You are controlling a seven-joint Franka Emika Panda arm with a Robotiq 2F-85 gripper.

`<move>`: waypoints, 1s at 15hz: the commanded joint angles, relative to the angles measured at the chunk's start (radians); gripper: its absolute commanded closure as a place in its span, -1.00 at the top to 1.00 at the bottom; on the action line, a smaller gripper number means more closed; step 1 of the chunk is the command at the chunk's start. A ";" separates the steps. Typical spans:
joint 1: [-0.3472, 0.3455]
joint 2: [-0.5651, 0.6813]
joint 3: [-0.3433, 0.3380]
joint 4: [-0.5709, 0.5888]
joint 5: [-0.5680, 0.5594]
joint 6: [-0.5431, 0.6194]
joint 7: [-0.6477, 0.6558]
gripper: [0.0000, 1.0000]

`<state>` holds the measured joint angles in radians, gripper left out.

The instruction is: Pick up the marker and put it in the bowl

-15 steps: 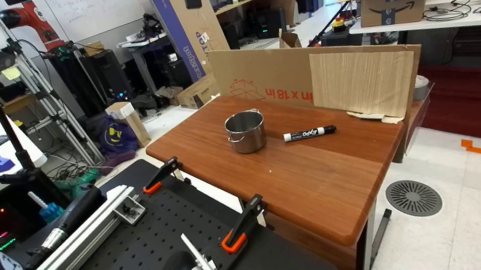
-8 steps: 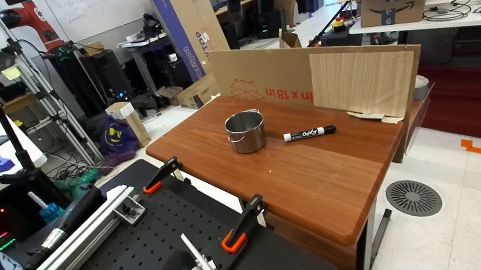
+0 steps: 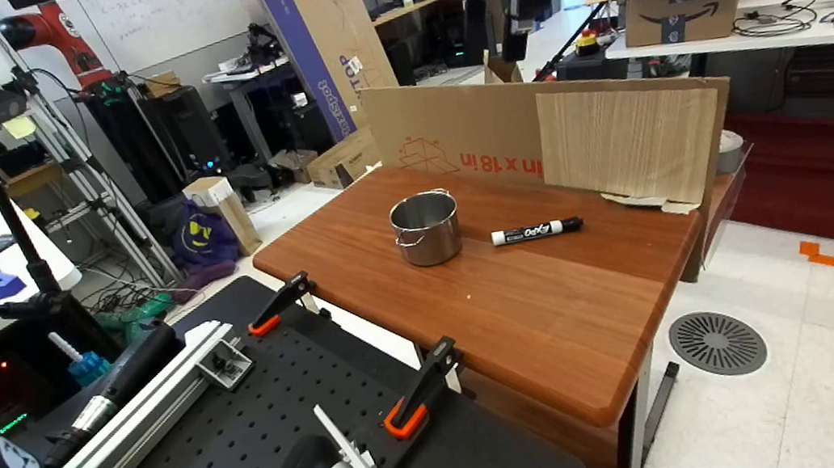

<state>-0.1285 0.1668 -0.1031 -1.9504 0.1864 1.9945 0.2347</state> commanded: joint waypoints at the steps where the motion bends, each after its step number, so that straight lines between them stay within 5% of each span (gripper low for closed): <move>1: 0.002 0.074 -0.011 0.058 0.033 0.041 0.070 1.00; 15: 0.036 0.354 -0.043 0.172 -0.018 0.155 0.258 1.00</move>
<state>-0.1183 0.4823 -0.1252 -1.8082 0.1845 2.1264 0.4455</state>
